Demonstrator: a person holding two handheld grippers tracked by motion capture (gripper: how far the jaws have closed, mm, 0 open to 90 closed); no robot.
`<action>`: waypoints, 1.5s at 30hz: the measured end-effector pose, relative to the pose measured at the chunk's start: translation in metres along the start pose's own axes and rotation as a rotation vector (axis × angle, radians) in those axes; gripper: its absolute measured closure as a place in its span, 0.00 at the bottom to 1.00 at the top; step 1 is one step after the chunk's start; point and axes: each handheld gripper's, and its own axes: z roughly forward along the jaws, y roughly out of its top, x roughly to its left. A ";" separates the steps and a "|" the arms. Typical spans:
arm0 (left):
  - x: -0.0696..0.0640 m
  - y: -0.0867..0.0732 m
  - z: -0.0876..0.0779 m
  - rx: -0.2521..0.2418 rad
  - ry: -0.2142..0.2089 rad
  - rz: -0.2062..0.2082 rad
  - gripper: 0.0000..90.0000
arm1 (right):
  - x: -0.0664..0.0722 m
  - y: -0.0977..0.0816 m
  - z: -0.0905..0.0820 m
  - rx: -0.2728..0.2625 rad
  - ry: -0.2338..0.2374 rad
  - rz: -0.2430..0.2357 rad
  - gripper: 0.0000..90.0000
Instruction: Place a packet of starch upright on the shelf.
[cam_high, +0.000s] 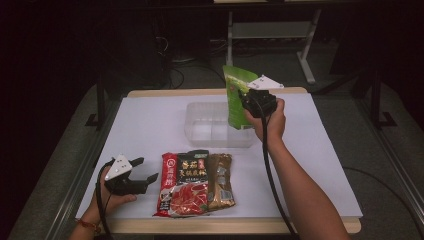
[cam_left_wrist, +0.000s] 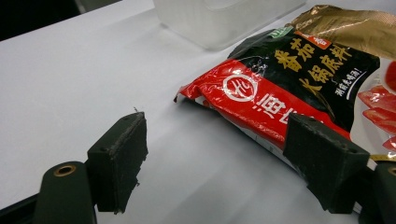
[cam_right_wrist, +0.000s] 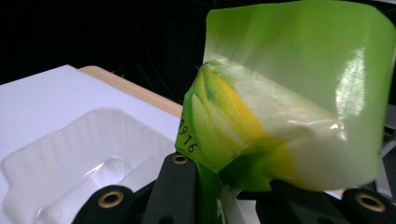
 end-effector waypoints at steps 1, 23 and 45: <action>0.000 0.000 0.000 0.000 -0.002 -0.003 0.24 | 0.000 0.001 0.002 0.002 -0.003 0.002 0.89; 0.000 -0.001 0.002 0.012 -0.010 0.003 0.24 | -0.003 -0.008 0.025 0.015 -0.082 0.042 0.89; 0.000 -0.002 0.004 0.017 -0.013 0.004 0.24 | 0.008 -0.030 0.040 -0.004 -0.092 0.056 0.89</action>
